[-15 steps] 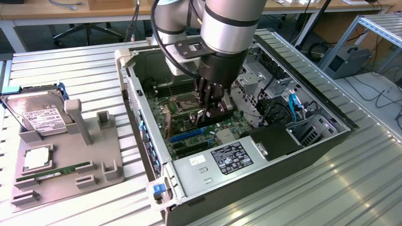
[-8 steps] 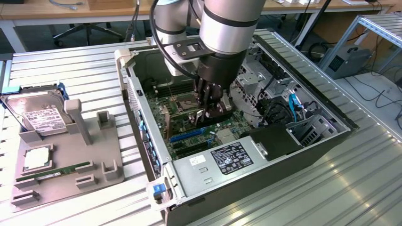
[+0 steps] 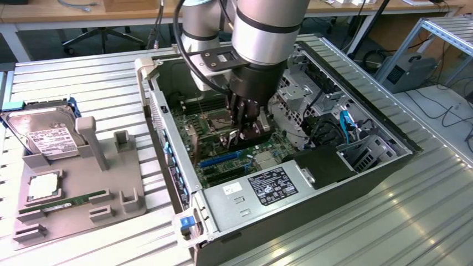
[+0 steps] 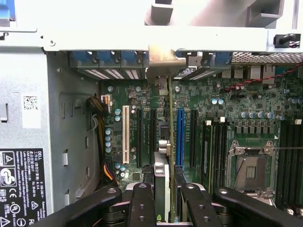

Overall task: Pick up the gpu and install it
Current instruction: 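Insert the gpu into the slot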

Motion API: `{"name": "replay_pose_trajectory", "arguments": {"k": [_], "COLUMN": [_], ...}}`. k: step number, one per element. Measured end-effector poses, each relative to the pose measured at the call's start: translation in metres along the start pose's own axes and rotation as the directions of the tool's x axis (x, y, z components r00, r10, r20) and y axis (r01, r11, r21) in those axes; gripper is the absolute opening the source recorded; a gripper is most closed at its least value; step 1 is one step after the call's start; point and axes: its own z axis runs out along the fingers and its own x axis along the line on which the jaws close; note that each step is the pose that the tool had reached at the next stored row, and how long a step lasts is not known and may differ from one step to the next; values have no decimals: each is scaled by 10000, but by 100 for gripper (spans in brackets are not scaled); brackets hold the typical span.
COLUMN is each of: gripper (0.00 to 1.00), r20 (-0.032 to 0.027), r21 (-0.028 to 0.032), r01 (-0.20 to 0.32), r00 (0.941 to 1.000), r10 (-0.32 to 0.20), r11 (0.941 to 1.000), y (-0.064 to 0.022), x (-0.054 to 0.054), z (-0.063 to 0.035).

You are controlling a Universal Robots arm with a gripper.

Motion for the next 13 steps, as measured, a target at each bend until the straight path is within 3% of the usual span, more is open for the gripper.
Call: {"name": "replay_pose_trajectory", "arguments": {"k": [13], "gripper": [27], "r20": [0], "r21": [0], "r01": [0], "r00": [10000], "r10": [0], "r11": [10000], "y": [46], "x": [0], "z": [15]}}
